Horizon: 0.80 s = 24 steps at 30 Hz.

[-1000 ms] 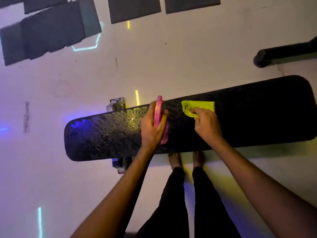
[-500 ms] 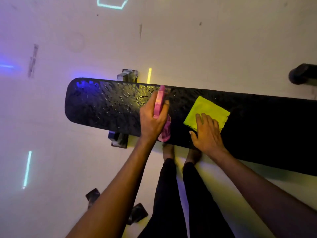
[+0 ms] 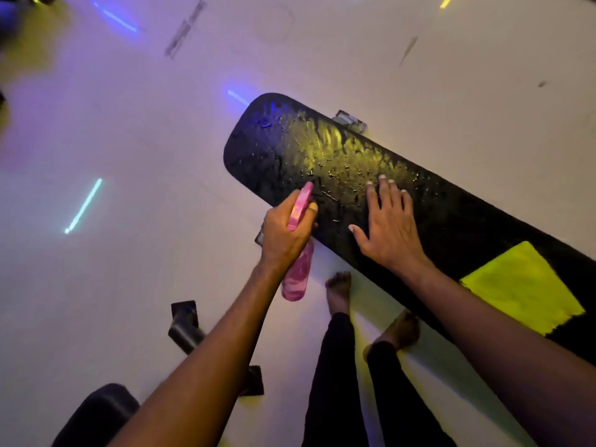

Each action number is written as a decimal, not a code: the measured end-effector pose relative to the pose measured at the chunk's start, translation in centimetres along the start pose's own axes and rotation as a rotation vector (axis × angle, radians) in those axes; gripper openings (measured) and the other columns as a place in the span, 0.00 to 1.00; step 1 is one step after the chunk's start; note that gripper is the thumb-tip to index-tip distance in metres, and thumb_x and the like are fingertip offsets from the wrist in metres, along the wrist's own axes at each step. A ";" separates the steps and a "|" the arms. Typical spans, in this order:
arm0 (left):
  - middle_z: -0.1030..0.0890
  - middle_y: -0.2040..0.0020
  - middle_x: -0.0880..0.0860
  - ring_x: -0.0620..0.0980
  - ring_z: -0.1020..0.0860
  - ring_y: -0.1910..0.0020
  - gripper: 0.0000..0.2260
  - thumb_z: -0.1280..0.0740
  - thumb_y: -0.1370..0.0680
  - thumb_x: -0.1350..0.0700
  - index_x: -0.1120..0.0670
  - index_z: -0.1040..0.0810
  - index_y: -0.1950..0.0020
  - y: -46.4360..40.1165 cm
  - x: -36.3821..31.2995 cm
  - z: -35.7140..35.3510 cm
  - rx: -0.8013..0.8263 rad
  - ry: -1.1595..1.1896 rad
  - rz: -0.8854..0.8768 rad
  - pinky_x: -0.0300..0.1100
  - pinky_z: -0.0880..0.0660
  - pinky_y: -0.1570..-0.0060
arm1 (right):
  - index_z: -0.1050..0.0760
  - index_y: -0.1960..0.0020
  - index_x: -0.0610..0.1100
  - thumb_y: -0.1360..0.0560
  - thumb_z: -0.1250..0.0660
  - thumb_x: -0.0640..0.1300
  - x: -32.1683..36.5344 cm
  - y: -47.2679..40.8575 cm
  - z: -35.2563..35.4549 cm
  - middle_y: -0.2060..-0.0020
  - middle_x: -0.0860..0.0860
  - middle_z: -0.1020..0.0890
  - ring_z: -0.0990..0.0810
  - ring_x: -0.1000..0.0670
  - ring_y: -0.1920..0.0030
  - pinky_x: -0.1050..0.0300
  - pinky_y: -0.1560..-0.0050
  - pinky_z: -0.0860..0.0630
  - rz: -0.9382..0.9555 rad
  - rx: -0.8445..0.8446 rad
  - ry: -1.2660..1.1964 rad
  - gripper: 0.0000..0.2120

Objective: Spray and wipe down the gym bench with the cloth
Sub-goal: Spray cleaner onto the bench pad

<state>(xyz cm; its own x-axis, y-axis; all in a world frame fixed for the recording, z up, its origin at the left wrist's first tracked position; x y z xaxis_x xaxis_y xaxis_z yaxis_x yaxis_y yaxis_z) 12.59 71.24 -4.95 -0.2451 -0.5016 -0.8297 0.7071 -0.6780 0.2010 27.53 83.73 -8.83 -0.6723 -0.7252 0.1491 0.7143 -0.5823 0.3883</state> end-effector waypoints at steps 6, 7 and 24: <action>0.14 0.57 0.58 0.48 0.17 0.63 0.15 0.36 0.20 0.49 0.58 0.17 0.44 -2.5 6.4 4.6 -0.070 -0.098 0.037 0.42 0.21 0.58 | 0.45 0.18 0.37 0.24 0.39 0.67 6.1 -5.6 -1.8 0.18 0.34 0.44 0.43 0.34 0.18 0.31 0.20 0.44 0.107 -0.077 0.037 0.46; 0.15 0.61 0.58 0.45 0.18 0.66 0.16 0.36 0.21 0.48 0.60 0.18 0.49 -2.7 7.2 5.1 -0.074 -0.097 0.061 0.36 0.25 0.63 | 0.45 0.18 0.37 0.24 0.39 0.68 6.7 -6.2 -2.2 0.18 0.34 0.44 0.43 0.34 0.18 0.31 0.20 0.44 0.111 -0.078 0.045 0.47; 0.18 0.64 0.60 0.60 0.19 0.67 0.13 0.34 0.17 0.55 0.63 0.20 0.56 -0.8 5.2 -1.8 0.298 -0.151 0.024 0.57 0.22 0.63 | 0.46 0.18 0.37 0.24 0.44 0.69 -0.9 -0.1 -4.7 0.18 0.36 0.45 0.45 0.36 0.17 0.34 0.19 0.46 -0.074 -0.172 0.057 0.47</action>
<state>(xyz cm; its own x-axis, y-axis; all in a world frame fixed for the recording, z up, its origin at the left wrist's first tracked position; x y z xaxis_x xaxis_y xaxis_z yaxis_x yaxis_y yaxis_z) 11.94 70.17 -10.35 -0.3423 -0.5779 -0.7409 0.4943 -0.7813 0.3811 28.96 82.67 -13.30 -0.7156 -0.6947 0.0726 0.6892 -0.6855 0.2346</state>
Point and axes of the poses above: each hand's wrist, its own y-axis away from the middle knuckle, its own z-axis out of the back of the hand, x = y × z, the point moved 10 cm from there along -y, towards the middle knuckle
